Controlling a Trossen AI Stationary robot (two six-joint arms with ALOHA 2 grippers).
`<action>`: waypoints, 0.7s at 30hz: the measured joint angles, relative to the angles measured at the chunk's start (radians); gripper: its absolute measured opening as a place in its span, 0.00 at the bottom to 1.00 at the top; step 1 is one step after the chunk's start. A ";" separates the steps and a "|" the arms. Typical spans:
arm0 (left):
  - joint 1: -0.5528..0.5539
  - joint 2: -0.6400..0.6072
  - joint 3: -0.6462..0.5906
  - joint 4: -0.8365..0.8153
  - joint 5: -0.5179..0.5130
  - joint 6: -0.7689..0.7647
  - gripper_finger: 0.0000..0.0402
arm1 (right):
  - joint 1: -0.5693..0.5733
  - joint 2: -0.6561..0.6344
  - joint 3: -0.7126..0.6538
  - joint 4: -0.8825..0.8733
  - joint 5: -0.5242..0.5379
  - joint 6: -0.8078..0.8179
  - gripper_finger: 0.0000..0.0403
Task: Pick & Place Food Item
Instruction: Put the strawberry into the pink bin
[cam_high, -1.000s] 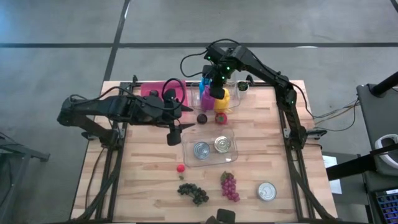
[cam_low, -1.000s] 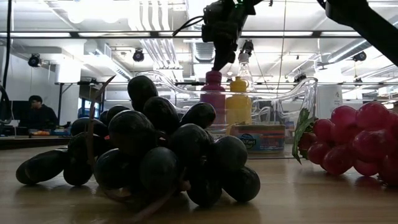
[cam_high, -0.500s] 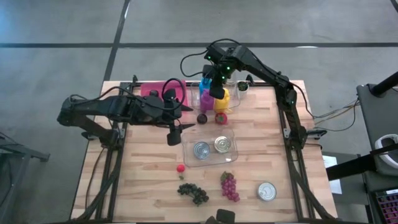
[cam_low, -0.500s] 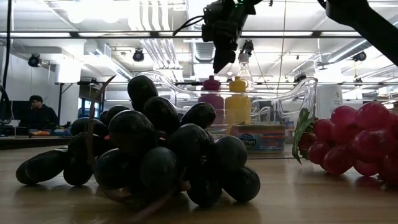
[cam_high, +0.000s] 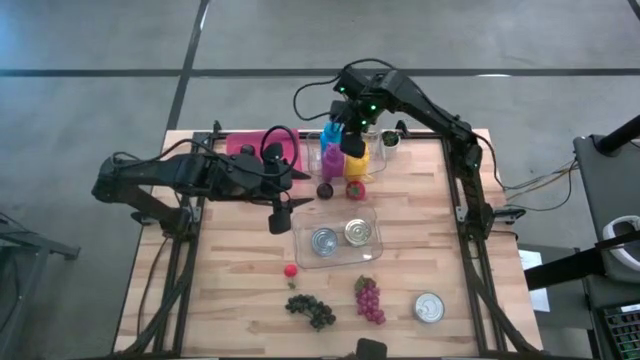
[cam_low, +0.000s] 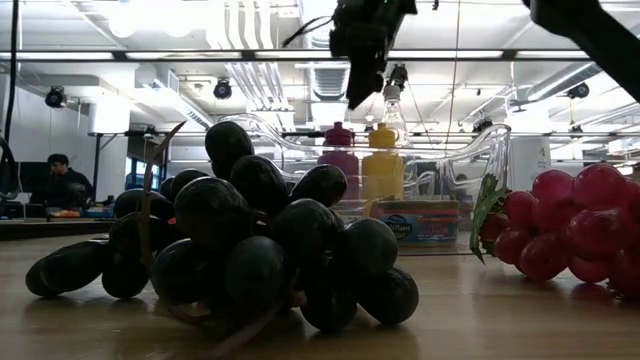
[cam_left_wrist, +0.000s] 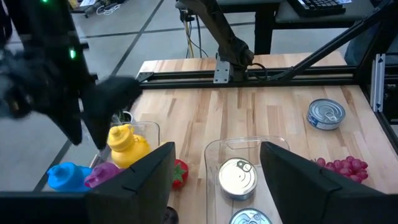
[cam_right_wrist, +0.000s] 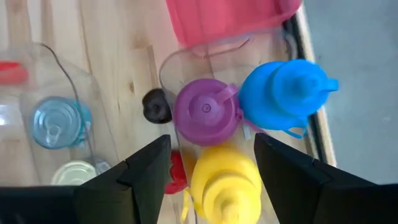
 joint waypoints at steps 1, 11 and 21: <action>0.000 0.000 0.000 0.000 0.000 0.000 0.59 | 0.000 -0.017 0.000 0.000 0.001 0.008 0.57; 0.000 0.000 0.000 0.000 0.000 -0.007 0.61 | 0.058 -0.253 0.000 0.000 0.006 0.082 0.56; 0.000 0.000 0.000 -0.049 0.001 -0.055 0.63 | 0.273 -0.466 -0.003 -0.010 0.109 0.179 0.57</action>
